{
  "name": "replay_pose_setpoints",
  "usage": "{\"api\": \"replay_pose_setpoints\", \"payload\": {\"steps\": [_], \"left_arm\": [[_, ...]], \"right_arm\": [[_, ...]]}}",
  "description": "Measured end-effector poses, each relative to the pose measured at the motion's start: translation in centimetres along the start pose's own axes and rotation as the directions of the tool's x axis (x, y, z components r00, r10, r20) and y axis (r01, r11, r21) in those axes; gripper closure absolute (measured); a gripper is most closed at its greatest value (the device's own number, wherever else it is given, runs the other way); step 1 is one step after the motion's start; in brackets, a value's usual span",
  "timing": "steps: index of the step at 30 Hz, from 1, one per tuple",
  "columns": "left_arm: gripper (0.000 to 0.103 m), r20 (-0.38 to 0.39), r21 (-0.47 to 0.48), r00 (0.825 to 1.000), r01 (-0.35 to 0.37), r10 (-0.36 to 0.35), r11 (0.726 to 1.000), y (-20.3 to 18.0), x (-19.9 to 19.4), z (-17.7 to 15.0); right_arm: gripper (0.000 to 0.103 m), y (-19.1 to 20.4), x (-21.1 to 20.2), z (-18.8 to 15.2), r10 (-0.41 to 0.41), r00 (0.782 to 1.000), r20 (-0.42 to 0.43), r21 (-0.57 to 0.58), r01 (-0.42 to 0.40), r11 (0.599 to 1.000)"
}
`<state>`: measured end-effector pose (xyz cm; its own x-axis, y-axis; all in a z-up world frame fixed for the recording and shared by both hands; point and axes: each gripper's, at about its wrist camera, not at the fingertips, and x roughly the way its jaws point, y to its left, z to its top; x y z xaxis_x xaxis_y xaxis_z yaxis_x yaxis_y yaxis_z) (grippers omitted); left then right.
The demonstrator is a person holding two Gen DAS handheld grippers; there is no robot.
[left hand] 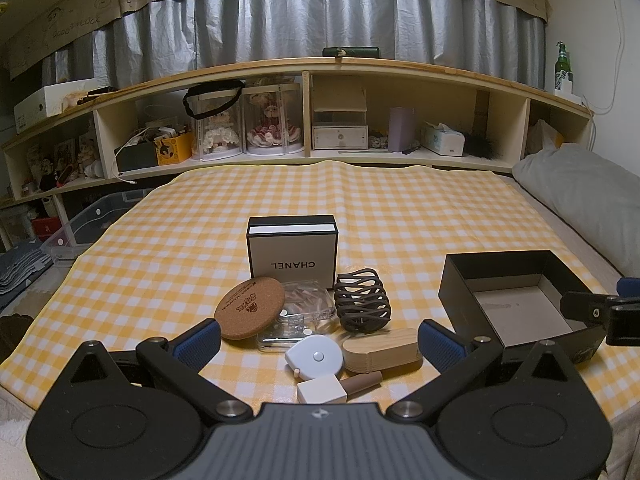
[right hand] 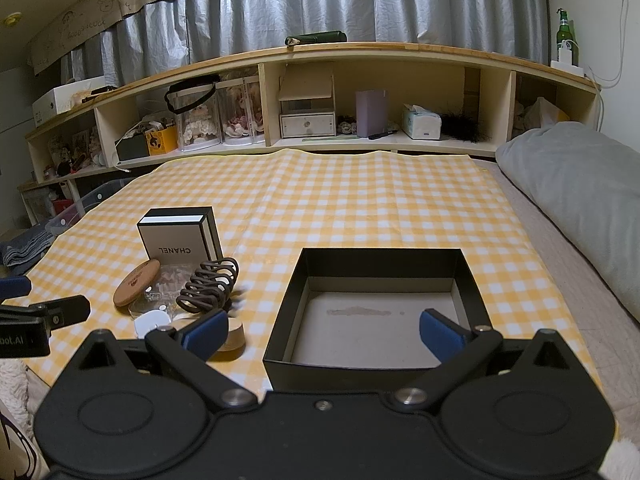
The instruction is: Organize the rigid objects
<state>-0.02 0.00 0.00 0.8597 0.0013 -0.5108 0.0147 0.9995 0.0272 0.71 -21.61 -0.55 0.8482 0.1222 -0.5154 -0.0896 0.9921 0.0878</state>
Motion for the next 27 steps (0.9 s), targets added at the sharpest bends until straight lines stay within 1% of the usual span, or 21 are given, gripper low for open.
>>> {"api": "replay_pose_setpoints", "payload": {"steps": [19,25,27], "left_arm": [[0.0,0.0,0.0,1.0,-0.001,0.001,1.0,0.01,0.0,0.01],[0.0,0.019,-0.004,1.0,-0.005,0.005,1.0,-0.11,0.01,0.69],[0.0,0.028,-0.005,1.0,-0.01,0.01,1.0,-0.18,-0.14,0.75]], "right_arm": [[0.0,0.02,-0.09,0.09,-0.003,1.0,0.0,-0.002,0.003,1.0],[0.0,0.01,-0.18,-0.14,-0.002,1.0,0.017,-0.004,0.002,1.0],[0.0,-0.17,-0.45,0.45,-0.008,1.0,0.027,-0.001,0.008,1.0]]}}
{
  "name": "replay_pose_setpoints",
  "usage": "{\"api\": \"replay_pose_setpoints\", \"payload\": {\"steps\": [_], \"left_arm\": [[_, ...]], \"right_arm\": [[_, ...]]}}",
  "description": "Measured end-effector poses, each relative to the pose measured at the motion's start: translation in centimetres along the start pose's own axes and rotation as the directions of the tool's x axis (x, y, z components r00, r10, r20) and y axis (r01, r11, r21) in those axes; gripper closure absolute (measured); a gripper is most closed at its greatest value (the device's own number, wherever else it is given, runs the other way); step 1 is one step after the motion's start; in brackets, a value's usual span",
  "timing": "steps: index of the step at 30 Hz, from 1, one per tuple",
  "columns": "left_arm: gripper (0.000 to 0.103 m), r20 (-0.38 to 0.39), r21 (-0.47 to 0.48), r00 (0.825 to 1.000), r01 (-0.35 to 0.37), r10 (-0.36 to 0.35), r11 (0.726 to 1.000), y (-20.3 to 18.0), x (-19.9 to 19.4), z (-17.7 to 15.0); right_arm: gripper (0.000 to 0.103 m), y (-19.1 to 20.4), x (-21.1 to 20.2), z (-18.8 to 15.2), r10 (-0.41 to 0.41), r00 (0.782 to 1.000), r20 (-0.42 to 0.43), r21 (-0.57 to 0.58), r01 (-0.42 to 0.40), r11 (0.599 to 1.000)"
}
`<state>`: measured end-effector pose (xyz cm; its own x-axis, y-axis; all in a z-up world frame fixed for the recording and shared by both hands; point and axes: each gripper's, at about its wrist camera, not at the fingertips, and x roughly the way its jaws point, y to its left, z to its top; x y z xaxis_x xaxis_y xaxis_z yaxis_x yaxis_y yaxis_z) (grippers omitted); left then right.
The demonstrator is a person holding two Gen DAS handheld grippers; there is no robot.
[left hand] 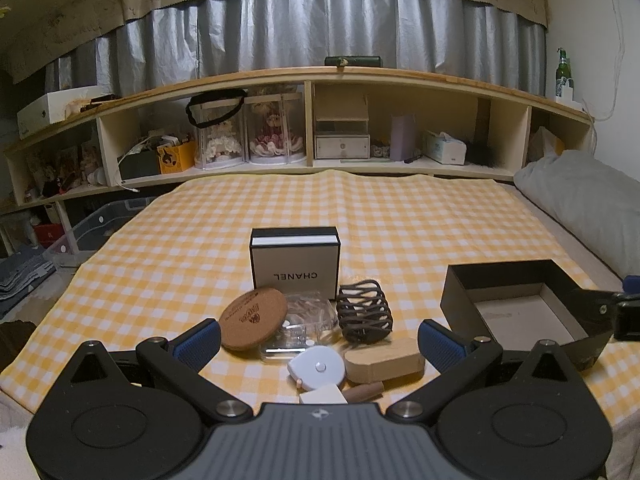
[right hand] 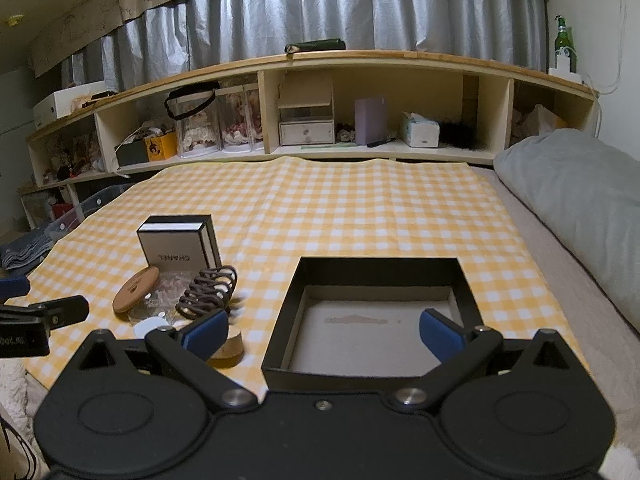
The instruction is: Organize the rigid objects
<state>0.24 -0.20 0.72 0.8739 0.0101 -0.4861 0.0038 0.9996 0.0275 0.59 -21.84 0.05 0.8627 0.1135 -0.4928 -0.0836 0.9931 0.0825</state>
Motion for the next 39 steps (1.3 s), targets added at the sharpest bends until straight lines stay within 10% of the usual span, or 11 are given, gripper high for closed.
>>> {"api": "replay_pose_setpoints", "payload": {"steps": [13,30,39], "left_arm": [[0.0,0.008,0.016,0.999,0.036,-0.036,0.999,1.8,1.6,2.2],[0.0,-0.03,0.125,0.996,0.085,-0.082,0.988,4.5,11.1,6.4],[0.002,-0.047,0.088,0.997,0.059,-0.055,0.994,6.8,16.8,6.8]], "right_arm": [[0.0,-6.5,0.2,2.4,-0.19,0.979,0.077,0.053,0.186,0.981],[0.002,-12.3,6.5,2.3,-0.099,0.974,-0.205,0.122,0.126,0.985],[0.043,-14.8,8.8,0.9,-0.062,0.942,-0.33,0.17,0.124,0.978]]}}
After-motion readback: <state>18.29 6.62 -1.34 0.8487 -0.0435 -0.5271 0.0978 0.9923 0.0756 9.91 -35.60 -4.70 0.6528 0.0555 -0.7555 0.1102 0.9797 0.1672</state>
